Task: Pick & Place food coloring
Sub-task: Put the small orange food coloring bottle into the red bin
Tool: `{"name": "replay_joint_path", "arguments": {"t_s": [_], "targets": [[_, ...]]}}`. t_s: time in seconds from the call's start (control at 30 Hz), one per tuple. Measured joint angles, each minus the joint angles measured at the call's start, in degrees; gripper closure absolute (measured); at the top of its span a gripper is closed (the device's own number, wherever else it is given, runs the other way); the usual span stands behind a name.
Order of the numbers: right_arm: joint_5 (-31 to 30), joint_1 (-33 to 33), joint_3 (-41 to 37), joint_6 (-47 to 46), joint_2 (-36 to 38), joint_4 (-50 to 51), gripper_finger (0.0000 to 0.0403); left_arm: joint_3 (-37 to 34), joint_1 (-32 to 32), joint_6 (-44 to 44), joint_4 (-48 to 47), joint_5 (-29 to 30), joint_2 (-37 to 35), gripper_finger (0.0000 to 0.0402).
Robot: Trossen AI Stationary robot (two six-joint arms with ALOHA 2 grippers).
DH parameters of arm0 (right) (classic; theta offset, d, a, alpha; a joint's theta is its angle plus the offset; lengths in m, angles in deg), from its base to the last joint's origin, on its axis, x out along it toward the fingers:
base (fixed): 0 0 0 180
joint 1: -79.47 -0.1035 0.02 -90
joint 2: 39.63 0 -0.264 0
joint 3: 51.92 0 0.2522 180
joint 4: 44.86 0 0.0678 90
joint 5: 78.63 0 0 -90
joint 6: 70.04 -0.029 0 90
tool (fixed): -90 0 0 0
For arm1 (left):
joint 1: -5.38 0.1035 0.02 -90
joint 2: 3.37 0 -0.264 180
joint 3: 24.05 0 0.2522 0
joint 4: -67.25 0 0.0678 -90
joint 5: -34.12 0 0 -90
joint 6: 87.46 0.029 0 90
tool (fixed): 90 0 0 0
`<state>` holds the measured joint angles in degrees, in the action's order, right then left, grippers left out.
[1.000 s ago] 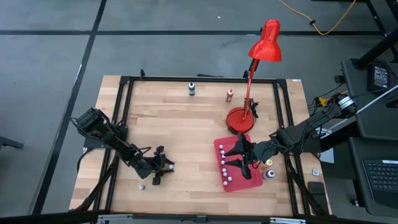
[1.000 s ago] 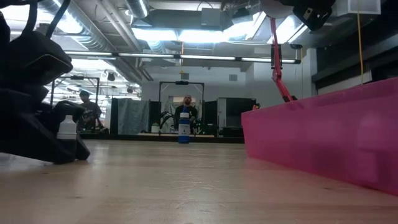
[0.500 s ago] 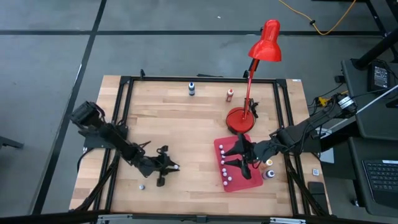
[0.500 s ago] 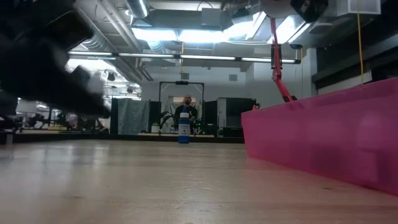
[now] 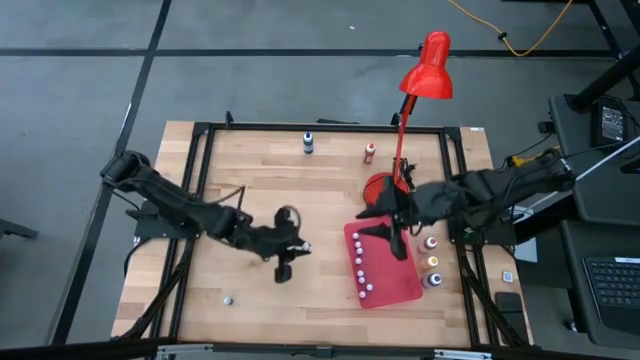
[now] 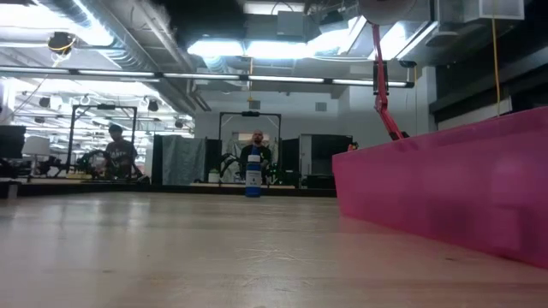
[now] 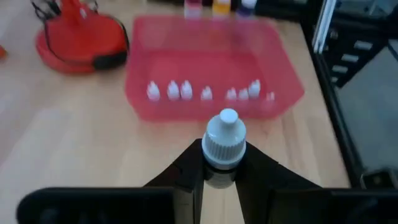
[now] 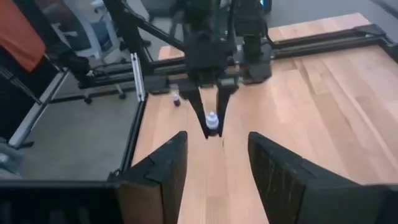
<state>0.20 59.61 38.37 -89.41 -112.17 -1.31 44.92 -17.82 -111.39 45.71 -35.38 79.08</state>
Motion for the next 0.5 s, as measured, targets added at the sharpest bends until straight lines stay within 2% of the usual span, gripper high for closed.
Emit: {"name": "replay_joint_path", "arguments": {"t_s": [0.13,0.27,0.5], "targets": [[2.7,3.1,6.8,0.4,-2.3,7.5,0.0232,8.6,2.8,0.6,-6.9,-1.8,0.0,0.0338],[5.8,6.3,11.0,1.8,-5.2,9.7,0.0232,14.7,5.1,0.7,-12.0,-2.5,0.0,0.0338],[8.5,9.5,15.0,5.7,-11.6,9.4,0.0232,19.4,7.3,0.7,-16.4,-4.5,0.0,0.0338]]}}
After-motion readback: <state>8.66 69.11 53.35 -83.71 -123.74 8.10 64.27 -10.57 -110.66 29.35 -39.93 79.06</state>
